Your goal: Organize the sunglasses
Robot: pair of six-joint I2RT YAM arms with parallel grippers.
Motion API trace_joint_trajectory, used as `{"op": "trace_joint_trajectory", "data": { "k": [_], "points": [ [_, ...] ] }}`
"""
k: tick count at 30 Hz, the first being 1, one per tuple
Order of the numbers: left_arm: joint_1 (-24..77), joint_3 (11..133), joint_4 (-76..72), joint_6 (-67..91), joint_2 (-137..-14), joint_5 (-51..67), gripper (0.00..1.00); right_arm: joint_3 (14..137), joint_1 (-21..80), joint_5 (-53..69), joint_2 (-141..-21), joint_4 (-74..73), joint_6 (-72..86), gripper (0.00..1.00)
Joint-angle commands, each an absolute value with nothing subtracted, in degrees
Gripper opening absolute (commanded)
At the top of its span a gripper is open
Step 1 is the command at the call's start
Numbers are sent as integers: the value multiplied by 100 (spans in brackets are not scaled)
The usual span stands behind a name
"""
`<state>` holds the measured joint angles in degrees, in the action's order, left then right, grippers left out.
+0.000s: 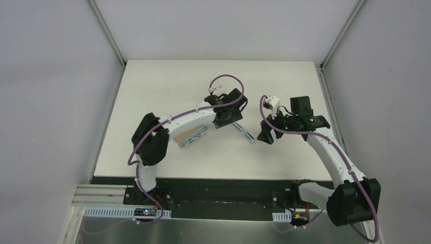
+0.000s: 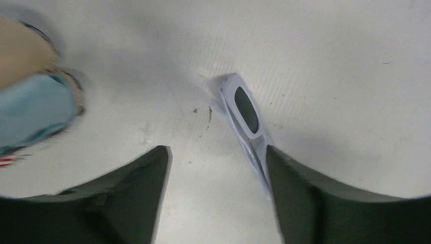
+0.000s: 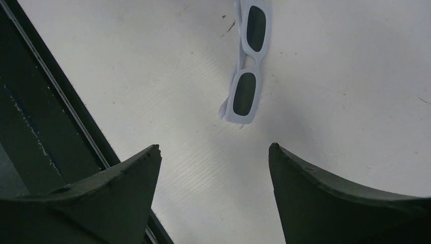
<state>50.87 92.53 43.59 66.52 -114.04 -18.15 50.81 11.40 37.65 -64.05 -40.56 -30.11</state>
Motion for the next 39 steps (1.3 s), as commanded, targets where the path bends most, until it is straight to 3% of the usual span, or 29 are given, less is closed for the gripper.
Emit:
{"op": "trace_joint_trajectory", "data": {
  "k": [1, 2, 4, 10, 16, 23, 32, 39],
  "points": [
    [5005, 8913, 4134, 5924, -9564, -3284, 91, 5284, 1204, 3623, -6795, -3685, -2879, 78],
    [4983, 8649, 4071, 5960, -9247, -3442, 98, 5338, 1204, 3616, -6953, -3593, -2796, 77],
    [4838, 7895, 3313, 5579, -8592, -3212, 99, 5467, 1211, 3738, -7339, -3470, -2642, 74],
    [4555, 5875, 1377, 4195, -6910, -1987, 86, 6007, 1376, 4104, -8636, -3681, -2574, 67],
    [4553, 5835, 1388, 3320, -6625, -741, 81, 6211, 1485, 3923, -9217, -3683, -2567, 66],
    [4552, 5885, 1600, 3229, -6850, -153, 76, 6212, 1675, 3556, -9666, -3497, -2579, 61],
    [4552, 5900, 1626, 3331, -6933, -278, 75, 5974, 2242, 2810, -9719, -3218, -2618, 52],
    [4533, 5723, 1665, 3431, -6702, -753, 76, 5244, 3140, 1383, -8896, -2676, -2640, 52]
  ]
}}
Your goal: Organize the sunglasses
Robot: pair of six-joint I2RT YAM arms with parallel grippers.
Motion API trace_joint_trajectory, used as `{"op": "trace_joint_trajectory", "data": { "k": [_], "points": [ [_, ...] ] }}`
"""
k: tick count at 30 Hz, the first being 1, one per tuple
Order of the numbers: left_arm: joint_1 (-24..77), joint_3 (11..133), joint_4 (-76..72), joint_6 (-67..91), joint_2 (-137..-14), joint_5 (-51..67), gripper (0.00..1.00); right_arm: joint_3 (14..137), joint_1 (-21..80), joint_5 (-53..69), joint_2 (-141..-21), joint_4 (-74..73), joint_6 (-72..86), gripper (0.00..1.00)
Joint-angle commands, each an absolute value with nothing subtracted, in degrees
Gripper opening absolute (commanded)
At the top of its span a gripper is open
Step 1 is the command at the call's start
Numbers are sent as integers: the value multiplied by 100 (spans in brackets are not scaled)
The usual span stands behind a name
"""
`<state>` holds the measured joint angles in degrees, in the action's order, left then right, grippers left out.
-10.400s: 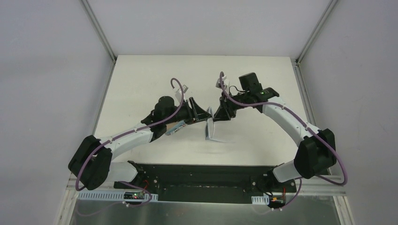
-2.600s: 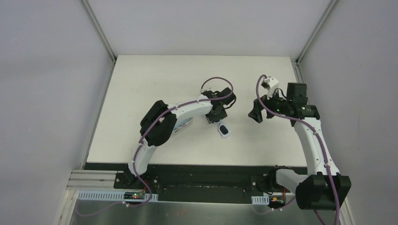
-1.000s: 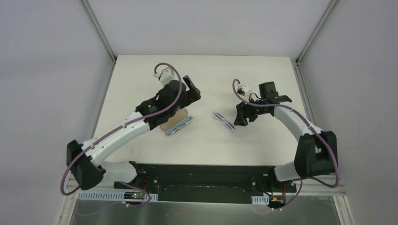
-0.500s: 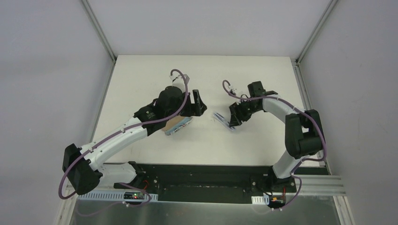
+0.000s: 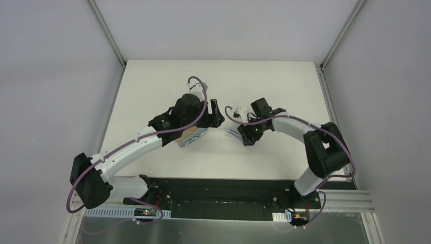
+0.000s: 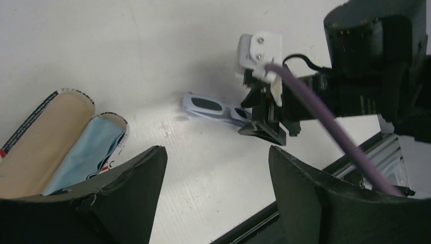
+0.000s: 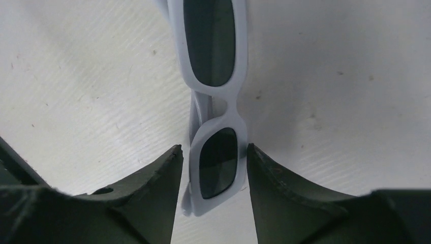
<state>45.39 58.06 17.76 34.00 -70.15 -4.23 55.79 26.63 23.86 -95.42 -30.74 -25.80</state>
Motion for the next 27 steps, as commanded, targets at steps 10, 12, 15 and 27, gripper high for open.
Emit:
{"op": "trace_joint_trajectory", "data": {
  "k": [10, 12, 15, 27],
  "points": [
    [3050, 7203, 2543, 1520, -6986, 620, 81, 5208, 3051, 1621, -7292, -3185, -3270, 55],
    [3041, 7645, 2909, 1149, -7571, 1153, 80, 5288, 2726, 2147, -7070, -3432, -3379, 55],
    [3045, 8137, 3224, 668, -8483, 2298, 78, 5346, 2075, 3103, -6672, -3781, -3668, 57],
    [4005, 9475, 3475, -325, -11269, 2546, 73, 4886, 1077, 4052, -6475, -4438, -4468, 51]
  ]
}}
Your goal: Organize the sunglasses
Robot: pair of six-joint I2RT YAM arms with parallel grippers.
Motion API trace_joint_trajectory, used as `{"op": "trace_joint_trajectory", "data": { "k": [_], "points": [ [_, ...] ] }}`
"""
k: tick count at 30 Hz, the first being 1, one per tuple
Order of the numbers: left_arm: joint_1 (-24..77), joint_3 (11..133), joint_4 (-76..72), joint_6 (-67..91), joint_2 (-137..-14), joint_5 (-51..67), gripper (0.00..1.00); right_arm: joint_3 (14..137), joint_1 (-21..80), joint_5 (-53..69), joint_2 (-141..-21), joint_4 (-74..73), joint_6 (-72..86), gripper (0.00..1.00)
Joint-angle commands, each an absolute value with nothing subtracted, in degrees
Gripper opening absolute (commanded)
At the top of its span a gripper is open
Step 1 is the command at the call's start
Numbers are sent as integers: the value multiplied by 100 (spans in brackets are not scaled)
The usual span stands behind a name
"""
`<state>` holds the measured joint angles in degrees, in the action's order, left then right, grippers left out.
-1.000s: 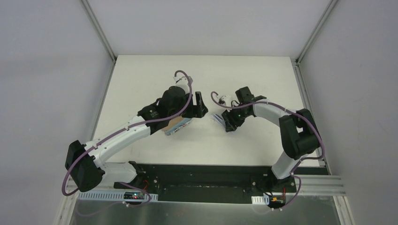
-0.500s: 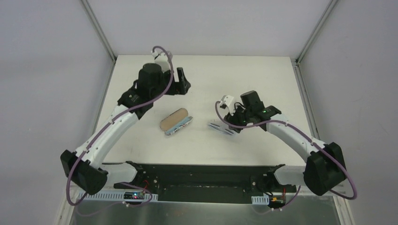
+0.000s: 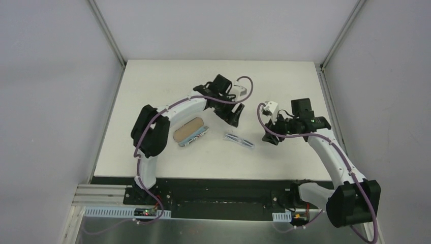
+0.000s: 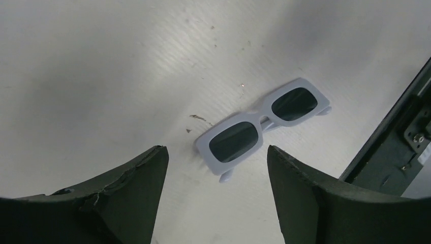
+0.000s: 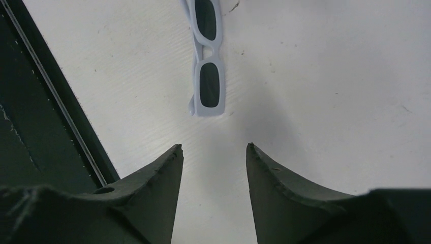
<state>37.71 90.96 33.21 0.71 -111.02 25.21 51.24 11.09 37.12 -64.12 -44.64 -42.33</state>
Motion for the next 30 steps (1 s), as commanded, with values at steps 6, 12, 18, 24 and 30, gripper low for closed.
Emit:
{"op": "trace_joint_trajectory", "data": {
  "k": [6, 12, 18, 24, 30],
  "points": [
    [3714, 9041, 3106, 752, -11114, 2731, 68, 4105, 2302, 2452, -6037, -2795, -4123, 43],
    [3440, 8539, 2560, 1707, -10413, 2181, 68, 4197, 3440, 1573, -6574, -2200, -3770, 35],
    [3286, 8058, 2325, 2062, -9964, 1714, 68, 4325, 3962, 1154, -7053, -2091, -3752, 35],
    [3154, 7774, 2184, 2229, -9671, 1784, 68, 4161, 4238, 420, -7233, -1791, -3710, 33],
    [3146, 7708, 2125, 2289, -9535, 1899, 68, 4141, 4315, 154, -7412, -1701, -3649, 28]
  ]
}}
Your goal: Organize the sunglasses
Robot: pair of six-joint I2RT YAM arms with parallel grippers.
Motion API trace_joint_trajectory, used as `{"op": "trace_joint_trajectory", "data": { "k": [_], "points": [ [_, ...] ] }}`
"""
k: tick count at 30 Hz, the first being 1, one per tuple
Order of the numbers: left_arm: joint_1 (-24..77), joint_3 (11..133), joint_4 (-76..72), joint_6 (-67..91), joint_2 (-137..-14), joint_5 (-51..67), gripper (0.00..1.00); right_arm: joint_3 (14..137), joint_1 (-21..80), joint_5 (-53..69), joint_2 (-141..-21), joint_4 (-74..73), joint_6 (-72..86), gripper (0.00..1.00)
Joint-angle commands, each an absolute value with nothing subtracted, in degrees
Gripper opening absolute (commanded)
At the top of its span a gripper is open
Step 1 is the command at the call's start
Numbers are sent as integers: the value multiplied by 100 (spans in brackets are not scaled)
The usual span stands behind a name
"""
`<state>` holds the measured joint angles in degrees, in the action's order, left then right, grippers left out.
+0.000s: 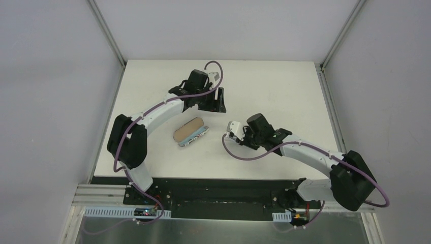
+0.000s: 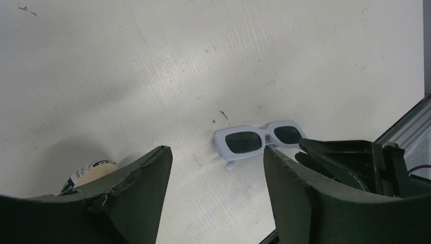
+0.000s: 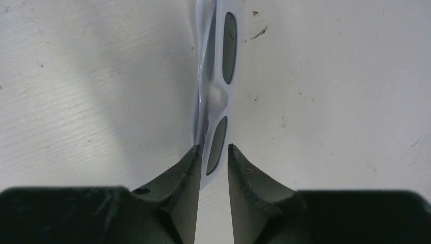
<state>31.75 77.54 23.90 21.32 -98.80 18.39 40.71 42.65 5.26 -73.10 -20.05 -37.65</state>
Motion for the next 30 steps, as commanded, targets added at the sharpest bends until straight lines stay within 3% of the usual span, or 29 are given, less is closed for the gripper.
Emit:
{"op": "trace_joint_trajectory", "data": {
  "k": [1, 15, 21, 26, 30],
  "points": [
    [3146, 7710, 2121, 2292, -9534, 1928, 68, 4138, 4315, 157, -7448, -1713, -3641, 28],
    [3138, 7612, 2126, 2337, -9496, 2098, 68, 4163, 4357, 263, -7569, -1845, -3550, 30],
    [3138, 7617, 2150, 2332, -9427, 2176, 69, 4194, 4366, 72, -7796, -1701, -3494, 27],
    [3129, 7649, 2235, 2355, -9473, 2277, 69, 4286, 4373, 35, -7870, -1778, -3507, 16],
    [3129, 7645, 2266, 2512, -9559, 2431, 69, 4420, 4420, -179, -7611, -1940, -3575, 1]
  ]
}}
